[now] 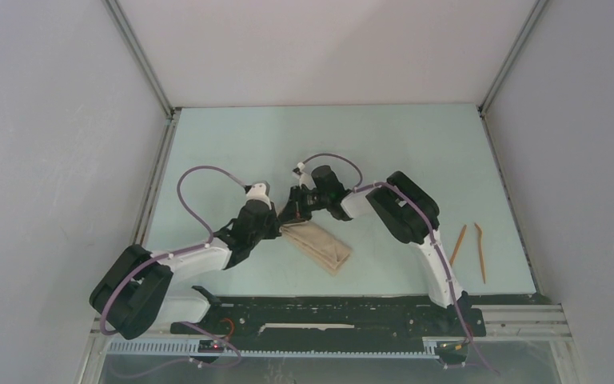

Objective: Fold the napkin into a case and place the utensils inside
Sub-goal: Grasp the top corner of the smaller rectangle folded napkin from the folded napkin.

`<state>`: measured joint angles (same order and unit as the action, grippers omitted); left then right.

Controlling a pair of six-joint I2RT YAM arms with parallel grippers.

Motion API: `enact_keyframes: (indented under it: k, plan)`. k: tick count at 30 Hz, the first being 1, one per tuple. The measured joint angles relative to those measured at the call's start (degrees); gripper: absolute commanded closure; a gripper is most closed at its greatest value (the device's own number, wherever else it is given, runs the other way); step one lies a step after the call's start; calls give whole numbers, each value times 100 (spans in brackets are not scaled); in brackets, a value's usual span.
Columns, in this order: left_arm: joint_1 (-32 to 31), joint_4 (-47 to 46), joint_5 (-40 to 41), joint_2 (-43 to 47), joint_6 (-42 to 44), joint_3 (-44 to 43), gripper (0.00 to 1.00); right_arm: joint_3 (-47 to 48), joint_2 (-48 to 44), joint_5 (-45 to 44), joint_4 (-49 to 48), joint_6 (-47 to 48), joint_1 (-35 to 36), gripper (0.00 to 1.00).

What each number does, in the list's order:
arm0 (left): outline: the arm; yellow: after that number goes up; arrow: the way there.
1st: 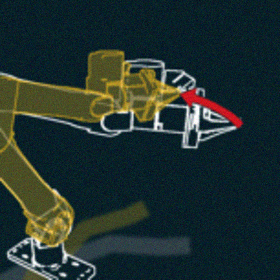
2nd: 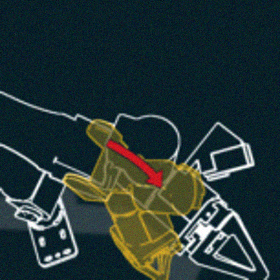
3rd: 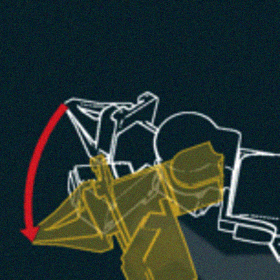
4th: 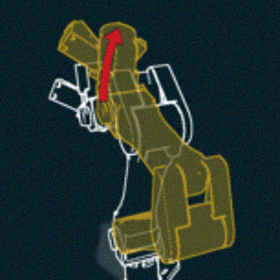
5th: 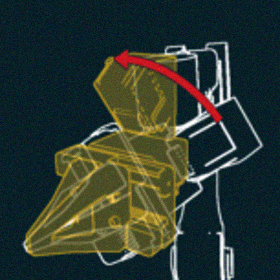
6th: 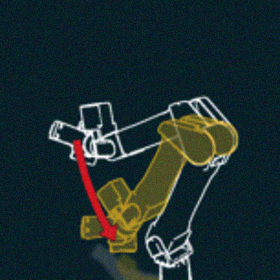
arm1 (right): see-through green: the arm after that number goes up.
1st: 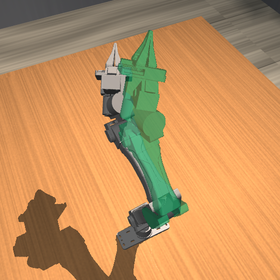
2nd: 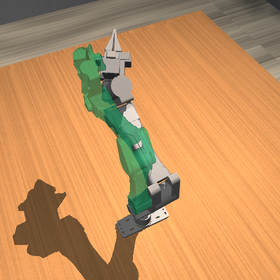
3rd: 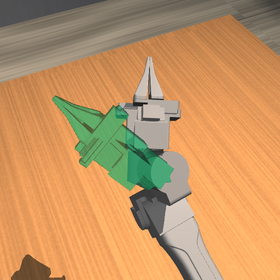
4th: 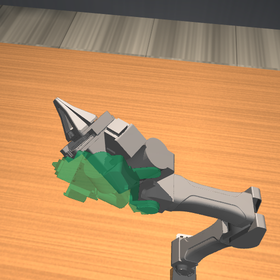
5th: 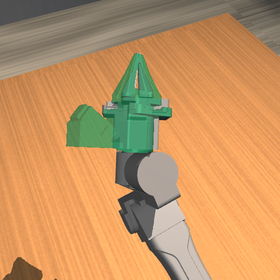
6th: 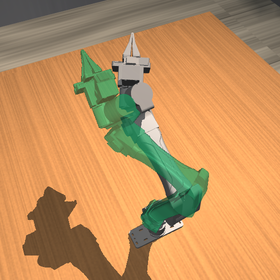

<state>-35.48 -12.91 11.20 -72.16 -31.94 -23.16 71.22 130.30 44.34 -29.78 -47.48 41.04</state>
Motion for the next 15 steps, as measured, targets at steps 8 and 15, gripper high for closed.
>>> enact_keyframes:
  k: [8, 15]
  plan:
    - [37, 33, 291, -15, -22, 0, 100, 485, 286, 186, 157, 61, 31, 75]
    - [28, 17, 195, 96, -116, 24, 100, -101, -138, 50, 22, 63, -87, 69]
